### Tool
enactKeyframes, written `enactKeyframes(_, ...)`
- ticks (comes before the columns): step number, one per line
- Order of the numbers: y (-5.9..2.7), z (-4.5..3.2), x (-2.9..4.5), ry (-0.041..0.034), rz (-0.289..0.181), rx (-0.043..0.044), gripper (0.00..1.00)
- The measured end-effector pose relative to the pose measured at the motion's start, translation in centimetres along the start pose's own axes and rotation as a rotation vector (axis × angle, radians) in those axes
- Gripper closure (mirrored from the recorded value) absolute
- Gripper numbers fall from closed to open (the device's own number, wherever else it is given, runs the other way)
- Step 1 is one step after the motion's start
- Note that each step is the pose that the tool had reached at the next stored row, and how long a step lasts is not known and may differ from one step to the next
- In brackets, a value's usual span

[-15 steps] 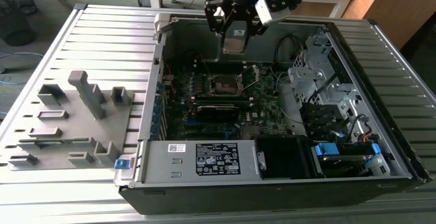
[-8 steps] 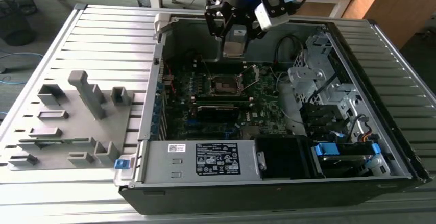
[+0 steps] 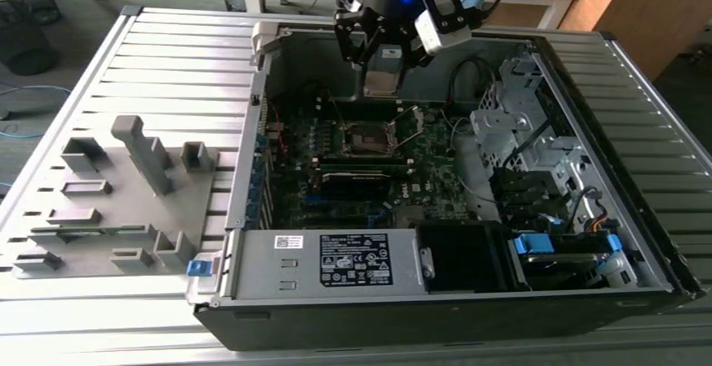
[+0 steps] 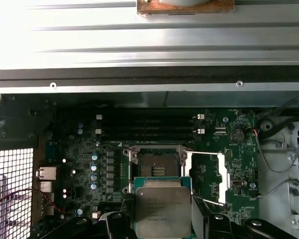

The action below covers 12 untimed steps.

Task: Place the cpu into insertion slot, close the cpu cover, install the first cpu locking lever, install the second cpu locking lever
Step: 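Place the cpu into insertion slot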

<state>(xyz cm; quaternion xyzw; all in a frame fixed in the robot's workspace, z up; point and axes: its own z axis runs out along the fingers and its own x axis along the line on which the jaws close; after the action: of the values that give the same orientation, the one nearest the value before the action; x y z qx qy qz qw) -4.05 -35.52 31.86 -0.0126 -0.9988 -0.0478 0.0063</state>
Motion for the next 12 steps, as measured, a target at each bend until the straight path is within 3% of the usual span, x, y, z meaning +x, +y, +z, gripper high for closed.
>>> enactKeyframes(12,-0.03,0.33,-0.01,0.0001,0.000,0.0002,0.46)
